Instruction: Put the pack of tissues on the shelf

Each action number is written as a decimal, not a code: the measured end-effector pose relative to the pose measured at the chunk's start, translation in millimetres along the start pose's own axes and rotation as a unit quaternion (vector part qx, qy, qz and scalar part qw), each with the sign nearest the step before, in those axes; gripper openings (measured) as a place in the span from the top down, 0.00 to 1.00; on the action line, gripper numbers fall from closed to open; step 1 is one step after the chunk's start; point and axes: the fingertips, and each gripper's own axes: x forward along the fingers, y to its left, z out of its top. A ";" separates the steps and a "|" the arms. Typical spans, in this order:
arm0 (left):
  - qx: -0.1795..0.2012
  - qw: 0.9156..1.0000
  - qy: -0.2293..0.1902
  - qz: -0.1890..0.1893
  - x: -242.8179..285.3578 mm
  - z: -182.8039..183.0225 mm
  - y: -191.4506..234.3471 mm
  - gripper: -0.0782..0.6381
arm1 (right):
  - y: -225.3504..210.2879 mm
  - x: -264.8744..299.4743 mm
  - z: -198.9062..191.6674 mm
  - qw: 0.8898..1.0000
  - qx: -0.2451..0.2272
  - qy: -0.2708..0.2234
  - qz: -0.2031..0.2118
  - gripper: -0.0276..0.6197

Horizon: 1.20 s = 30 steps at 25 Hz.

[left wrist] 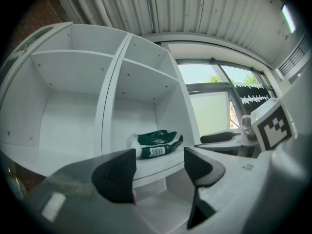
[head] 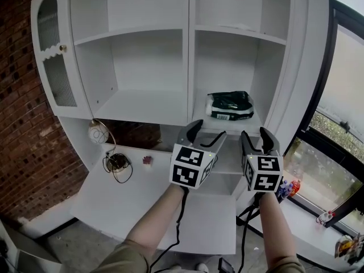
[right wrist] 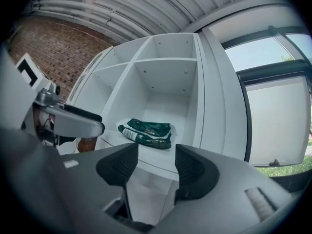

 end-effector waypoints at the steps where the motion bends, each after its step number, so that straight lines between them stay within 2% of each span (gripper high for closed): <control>1: -0.002 1.000 -0.001 0.000 -2.8 -1.4 -1.4 0.44 | 1.2 -2.7 -1.6 1.000 -0.002 0.001 0.002 0.59; 12: 0.013 1.000 0.000 0.012 -30.9 -20.9 -15.3 0.60 | 16.8 -37.7 -6.0 1.000 -0.011 -0.011 0.003 0.70; 20: 0.005 1.000 -0.001 0.022 -48.1 -38.7 -20.4 0.69 | 26.7 -57.6 -21.5 0.999 0.038 -0.018 0.001 0.79; 30: -0.011 0.999 0.019 0.025 -65.4 -74.1 -34.0 0.74 | 47.8 -85.8 -55.8 0.996 0.085 -0.002 0.007 0.83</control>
